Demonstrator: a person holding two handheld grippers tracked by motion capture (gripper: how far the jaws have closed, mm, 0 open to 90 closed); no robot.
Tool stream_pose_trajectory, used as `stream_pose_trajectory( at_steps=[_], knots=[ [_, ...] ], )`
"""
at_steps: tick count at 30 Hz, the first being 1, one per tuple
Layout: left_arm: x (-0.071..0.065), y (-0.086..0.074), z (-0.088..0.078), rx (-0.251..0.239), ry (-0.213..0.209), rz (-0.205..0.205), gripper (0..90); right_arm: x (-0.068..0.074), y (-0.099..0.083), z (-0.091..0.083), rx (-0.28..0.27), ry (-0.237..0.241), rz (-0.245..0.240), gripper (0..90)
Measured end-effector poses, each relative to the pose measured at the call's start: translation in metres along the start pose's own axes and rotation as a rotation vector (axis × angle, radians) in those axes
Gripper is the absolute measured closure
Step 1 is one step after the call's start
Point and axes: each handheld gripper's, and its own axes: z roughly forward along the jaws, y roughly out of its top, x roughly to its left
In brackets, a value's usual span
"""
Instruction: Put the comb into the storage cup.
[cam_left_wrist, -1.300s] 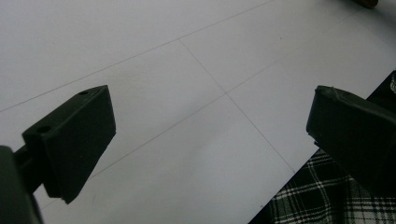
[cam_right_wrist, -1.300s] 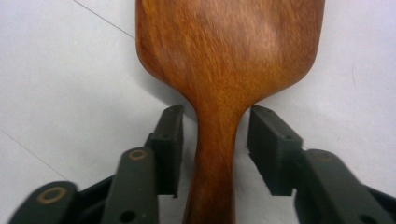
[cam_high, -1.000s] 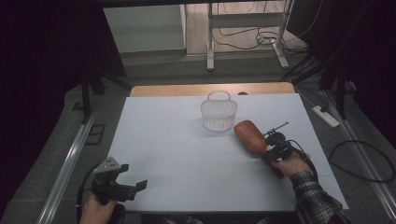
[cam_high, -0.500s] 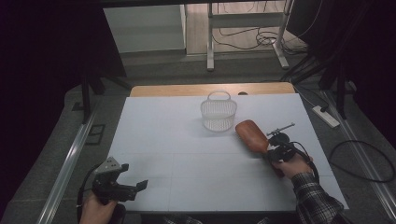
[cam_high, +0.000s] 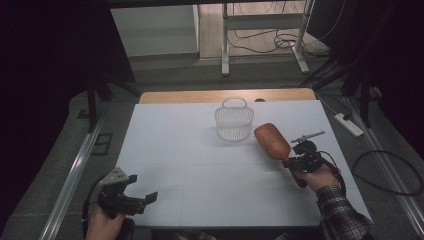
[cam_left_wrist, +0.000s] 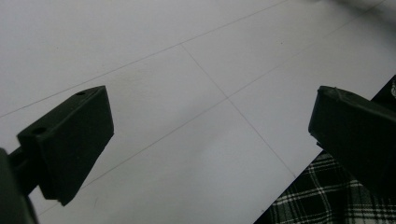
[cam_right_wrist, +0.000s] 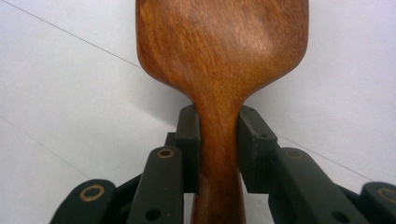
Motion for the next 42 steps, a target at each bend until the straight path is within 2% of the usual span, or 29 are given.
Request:
stream_pose_trajectory(
  at_steps=[6, 10, 12, 17, 22, 25, 30, 32, 35, 42],
  knots=[
    [-0.002, 0.003, 0.001, -0.012, -0.023, 0.013, 0.3, 0.001, -0.001, -0.006, -0.031, -0.001, -0.012, 72.2],
    [-0.002, 0.006, 0.004, -0.024, -0.067, 0.003, 0.2, 0.001, -0.001, -0.01, -0.049, -0.001, -0.015, 72.2],
    [-0.003, 0.008, 0.006, -0.027, -0.073, 0.012, 0.4, 0.001, -0.001, -0.013, -0.063, -0.002, -0.02, 72.2],
    [-0.009, 0.015, 0.012, -0.01, -0.048, 0.061, 0.0, 0.002, -0.002, -0.019, -0.086, 0.0, -0.024, 72.2],
    [-0.013, 0.024, 0.016, -0.009, -0.038, 0.067, 0.0, 0.005, -0.002, -0.024, -0.109, 0.004, -0.032, 72.1],
    [-0.014, 0.03, 0.019, -0.016, -0.049, 0.063, 0.0, 0.007, -0.002, -0.027, -0.123, 0.004, -0.038, 72.2],
    [-0.017, 0.043, 0.024, -0.017, -0.053, 0.088, 0.0, 0.009, -0.001, -0.032, -0.151, 0.008, -0.043, 72.1],
    [-0.017, 0.048, 0.026, -0.014, -0.07, 0.084, 0.0, 0.01, 0.0, -0.034, -0.166, 0.003, -0.048, 72.1],
    [-0.018, 0.059, 0.03, -0.035, -0.105, 0.081, 0.0, 0.011, 0.001, -0.038, -0.186, 0.01, -0.051, 72.1],
    [-0.019, 0.077, 0.04, -0.059, -0.157, 0.081, 0.0, 0.014, 0.003, -0.046, -0.231, 0.013, -0.054, 72.1]
  ],
)
